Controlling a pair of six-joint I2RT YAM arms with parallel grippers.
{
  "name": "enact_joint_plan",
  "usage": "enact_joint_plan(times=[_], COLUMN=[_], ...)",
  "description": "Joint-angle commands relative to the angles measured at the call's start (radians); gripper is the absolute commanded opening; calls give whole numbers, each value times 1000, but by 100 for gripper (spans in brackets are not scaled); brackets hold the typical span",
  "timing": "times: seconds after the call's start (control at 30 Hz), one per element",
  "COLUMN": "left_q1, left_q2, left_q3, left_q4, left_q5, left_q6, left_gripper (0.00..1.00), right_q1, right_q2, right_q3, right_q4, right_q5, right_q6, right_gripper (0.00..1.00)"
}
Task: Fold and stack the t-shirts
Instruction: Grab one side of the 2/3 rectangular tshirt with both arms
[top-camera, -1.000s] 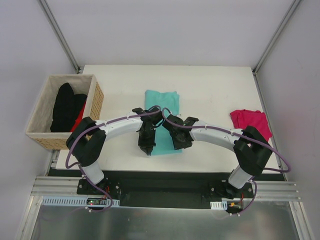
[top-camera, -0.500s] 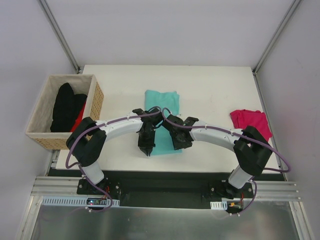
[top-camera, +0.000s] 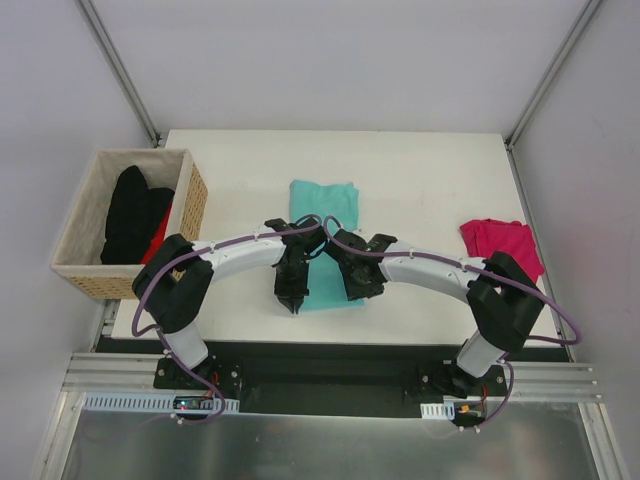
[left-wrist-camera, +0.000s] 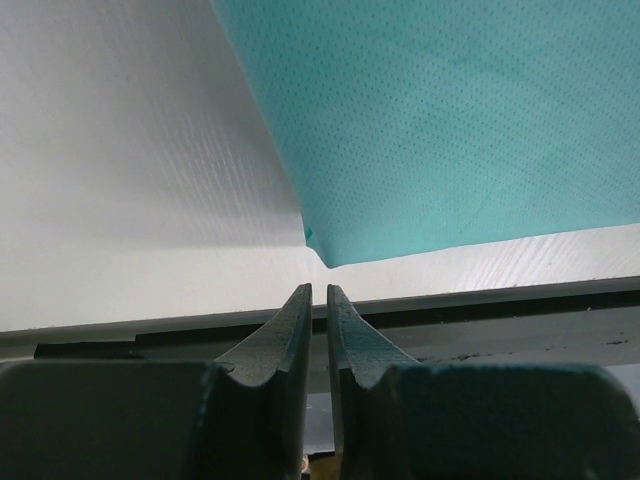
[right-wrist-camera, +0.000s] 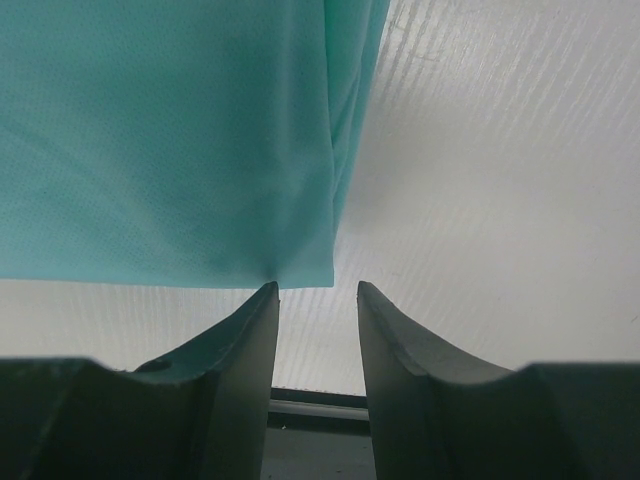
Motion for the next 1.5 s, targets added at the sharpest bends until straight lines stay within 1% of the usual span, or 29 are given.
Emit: enact_joint_plan(times=[0.0,0.23,0.47,0.93,1.33,1.47], left_q1=[-8,-9,-9,-9,-6,-6], left_q2=[7,42,45,25,42,43], left_q3=[-2,33,62,36,33,34], left_q4=[-22,-24,-24,-25,-27,-31], left_q5=[-11,-2,9,3,-8,-15], left_q6=[-11,5,11,-1,5,11], left_gripper=[11,10,11,10,13,16], right_q1=[5,5,3,3,5,3], right_q2=[-3,-13,-10,0,-10,-9], right_q3=[19,11,19,34,20,23], right_q4=[7,6,4,10,18,17], right_q5=[-3,2,3,-10,-12,-9], right_q6=[11,10,3,-6,3,2], right_gripper=[40,40,41,40,41,41])
